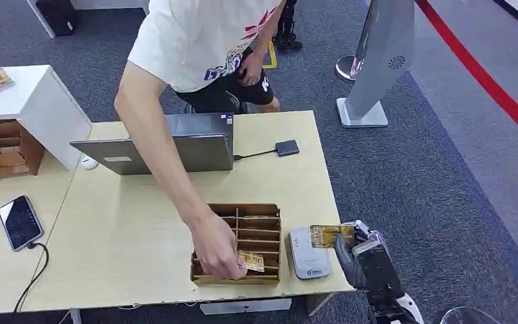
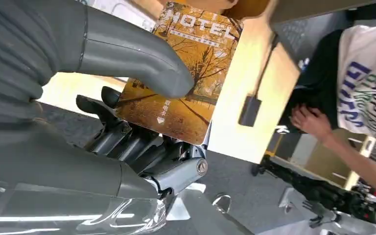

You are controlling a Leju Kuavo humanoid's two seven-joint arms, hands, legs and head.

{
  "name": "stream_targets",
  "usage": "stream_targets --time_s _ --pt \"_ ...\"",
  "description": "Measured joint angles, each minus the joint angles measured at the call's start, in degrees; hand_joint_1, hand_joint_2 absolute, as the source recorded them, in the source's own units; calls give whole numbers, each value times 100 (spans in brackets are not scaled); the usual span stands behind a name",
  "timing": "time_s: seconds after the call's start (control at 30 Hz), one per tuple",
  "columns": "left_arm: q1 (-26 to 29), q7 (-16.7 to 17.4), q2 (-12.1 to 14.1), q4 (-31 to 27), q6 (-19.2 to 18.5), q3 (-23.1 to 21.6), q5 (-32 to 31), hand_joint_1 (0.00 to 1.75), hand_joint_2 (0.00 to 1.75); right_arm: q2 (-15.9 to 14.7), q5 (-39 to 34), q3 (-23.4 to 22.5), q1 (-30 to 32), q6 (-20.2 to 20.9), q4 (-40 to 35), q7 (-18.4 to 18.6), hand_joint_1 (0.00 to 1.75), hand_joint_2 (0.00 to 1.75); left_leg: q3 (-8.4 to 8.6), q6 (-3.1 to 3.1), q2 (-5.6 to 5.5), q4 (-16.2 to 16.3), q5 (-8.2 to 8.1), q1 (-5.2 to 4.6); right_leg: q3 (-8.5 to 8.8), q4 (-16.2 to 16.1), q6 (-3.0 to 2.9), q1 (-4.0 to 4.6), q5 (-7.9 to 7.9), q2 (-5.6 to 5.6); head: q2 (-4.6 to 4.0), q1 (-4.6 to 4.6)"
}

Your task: Pass the card to the sensor for recognition and then transmit it.

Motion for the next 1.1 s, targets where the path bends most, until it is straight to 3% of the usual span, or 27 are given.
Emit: stream_targets --time_s 0.43,1.1 --pt "-6 4 2 0 -46 -2 -118 0 0 0 438 31 -420 -7 768 341 175 175 1 0 0 0 1 0 0 0 0 0 0 0 0 0" --pt "-7 4 0 0 -83 7 -164 0 0 0 1181 17 -509 122 1384 829 175 175 0 0 0 0 0 0 0 0 0 0 0 0 0 0"
